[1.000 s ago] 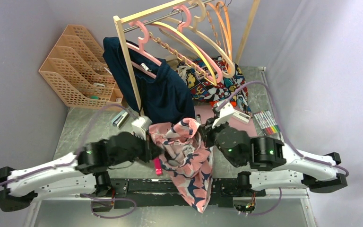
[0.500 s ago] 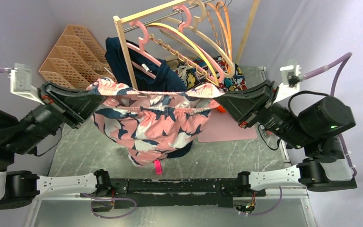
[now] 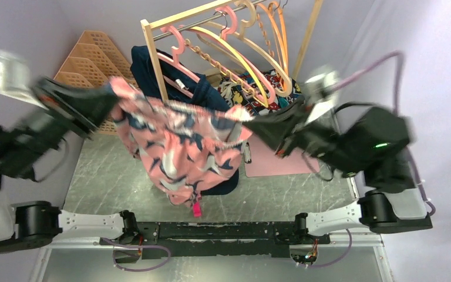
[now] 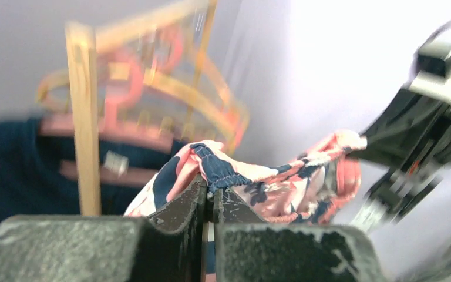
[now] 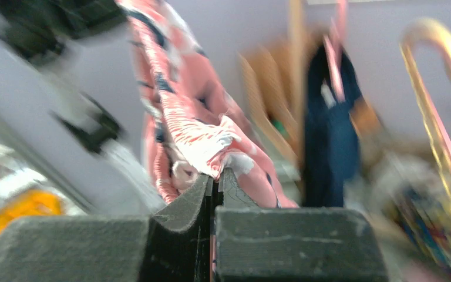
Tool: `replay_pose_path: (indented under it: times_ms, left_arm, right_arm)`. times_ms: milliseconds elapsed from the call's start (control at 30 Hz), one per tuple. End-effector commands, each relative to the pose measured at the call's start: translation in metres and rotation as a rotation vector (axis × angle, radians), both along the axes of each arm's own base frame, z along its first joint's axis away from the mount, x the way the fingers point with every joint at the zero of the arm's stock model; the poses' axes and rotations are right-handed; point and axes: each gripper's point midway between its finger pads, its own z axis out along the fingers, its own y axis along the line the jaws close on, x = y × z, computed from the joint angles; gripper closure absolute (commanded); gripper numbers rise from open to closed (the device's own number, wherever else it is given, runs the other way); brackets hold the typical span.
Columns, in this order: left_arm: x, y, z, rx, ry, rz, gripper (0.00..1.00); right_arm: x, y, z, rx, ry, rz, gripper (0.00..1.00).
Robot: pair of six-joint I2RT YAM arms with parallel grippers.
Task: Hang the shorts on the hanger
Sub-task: Adjust the shorts at the center of the board.
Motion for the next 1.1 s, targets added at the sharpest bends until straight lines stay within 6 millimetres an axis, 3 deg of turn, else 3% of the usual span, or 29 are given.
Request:
replay_pose_path:
  times_ms: [0,33,100,133,267,367,433,533,567,633,733,867,933,1067]
  left_arm:
    - [-0.027,0.034,0.117,-0.221,-0.267,-0.069,0.93]
    - [-0.035,0.040,0.127,-0.264,-0.309,-0.097,0.93]
    - [-0.044,0.045,0.120,-0.318,-0.345,-0.125,0.93]
    - [-0.039,0.034,0.099,-0.302,-0.327,-0.124,0.93]
    - [-0.028,0.053,0.047,-0.289,-0.233,-0.034,0.93]
    - [-0.028,0.068,0.046,-0.305,-0.228,-0.005,0.93]
    - [-0.036,0.077,0.074,-0.334,-0.278,-0.022,0.93]
    - [-0.050,0.068,0.117,-0.350,-0.372,-0.102,0.93]
    - [-0.054,0.065,0.125,-0.354,-0.395,-0.126,0.93]
    - [-0.055,0.053,0.125,-0.336,-0.411,-0.154,0.93]
    - [-0.037,0.030,0.085,-0.256,-0.332,-0.122,0.93]
    - [-0.011,0.011,0.004,-0.147,-0.153,-0.041,0.93]
    - [-0.005,0.012,-0.028,-0.106,-0.080,-0.007,0.93]
    - [0.002,0.021,-0.072,-0.066,0.006,0.062,0.93]
  right_arm:
    - [-0.063,-0.051,0.156,0.422,-0.254,0.320,1.00]
    - [-0.073,-0.059,0.165,0.477,-0.284,0.360,1.00]
    - [-0.071,-0.059,0.151,0.510,-0.278,0.348,1.00]
    - [-0.061,-0.048,0.127,0.467,-0.247,0.310,1.00]
    - [-0.021,-0.040,0.052,0.319,-0.118,0.098,1.00]
    - [0.005,-0.051,0.031,0.214,-0.048,-0.070,1.00]
    - [-0.009,-0.050,0.064,0.237,-0.094,0.017,1.00]
    - [-0.071,-0.056,0.136,0.442,-0.252,0.360,1.00]
    - [-0.081,-0.061,0.147,0.494,-0.281,0.403,1.00]
    - [-0.073,-0.062,0.144,0.515,-0.280,0.357,1.00]
    - [-0.036,-0.042,0.089,0.400,-0.182,0.180,1.00]
    - [0.003,-0.024,-0.017,0.164,-0.003,-0.042,1.00]
    - [0.008,-0.018,-0.070,0.056,0.073,-0.085,1.00]
    - [-0.004,-0.010,-0.133,-0.042,0.178,-0.039,1.00]
